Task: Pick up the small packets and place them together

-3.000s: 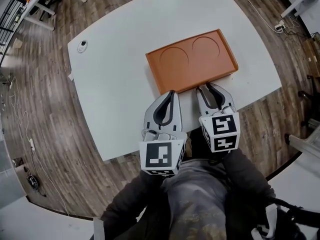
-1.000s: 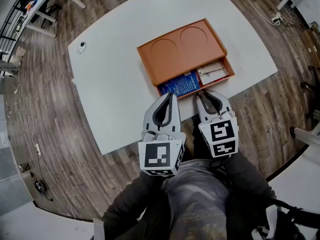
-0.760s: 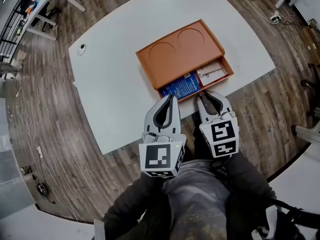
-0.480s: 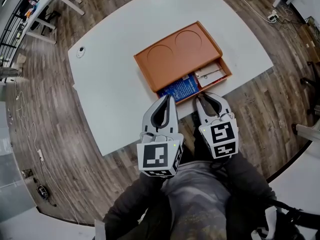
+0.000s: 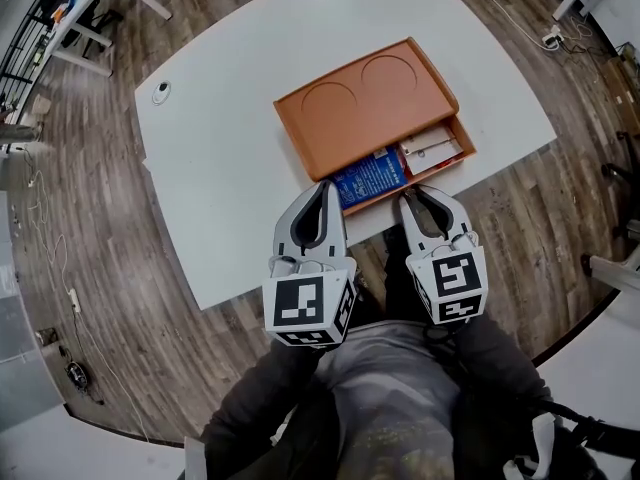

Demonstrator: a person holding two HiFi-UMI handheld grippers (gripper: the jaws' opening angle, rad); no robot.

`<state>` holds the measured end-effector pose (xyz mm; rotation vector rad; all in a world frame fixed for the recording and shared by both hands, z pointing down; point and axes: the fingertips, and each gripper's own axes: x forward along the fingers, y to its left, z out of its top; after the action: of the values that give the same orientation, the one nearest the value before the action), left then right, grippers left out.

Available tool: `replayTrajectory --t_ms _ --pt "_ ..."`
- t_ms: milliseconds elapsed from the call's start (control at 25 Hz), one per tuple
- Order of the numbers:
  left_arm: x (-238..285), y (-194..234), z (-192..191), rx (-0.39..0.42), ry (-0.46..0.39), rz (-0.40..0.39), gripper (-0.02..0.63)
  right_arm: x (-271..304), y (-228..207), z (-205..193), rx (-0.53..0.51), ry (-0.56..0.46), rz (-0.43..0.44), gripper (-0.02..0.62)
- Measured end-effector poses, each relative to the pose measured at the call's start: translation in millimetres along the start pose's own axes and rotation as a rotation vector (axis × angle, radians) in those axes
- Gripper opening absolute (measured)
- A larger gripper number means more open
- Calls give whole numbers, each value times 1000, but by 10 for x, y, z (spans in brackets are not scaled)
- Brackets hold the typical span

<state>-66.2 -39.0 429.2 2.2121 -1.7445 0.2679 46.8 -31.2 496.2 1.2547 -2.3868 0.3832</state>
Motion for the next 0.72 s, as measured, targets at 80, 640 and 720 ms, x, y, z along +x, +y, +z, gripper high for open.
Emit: replayTrajectory --t_ms 80,640,720 --pt "6 66 -4 -10 12 10 -2 -25 18 27 2 -6 5 69" --pt "59 171 21 -11 46 17 -2 -102 75 101 3 -39 14 69" --pt "56 165 4 -10 48 16 -2 -132 80 65 5 -42 15 68"
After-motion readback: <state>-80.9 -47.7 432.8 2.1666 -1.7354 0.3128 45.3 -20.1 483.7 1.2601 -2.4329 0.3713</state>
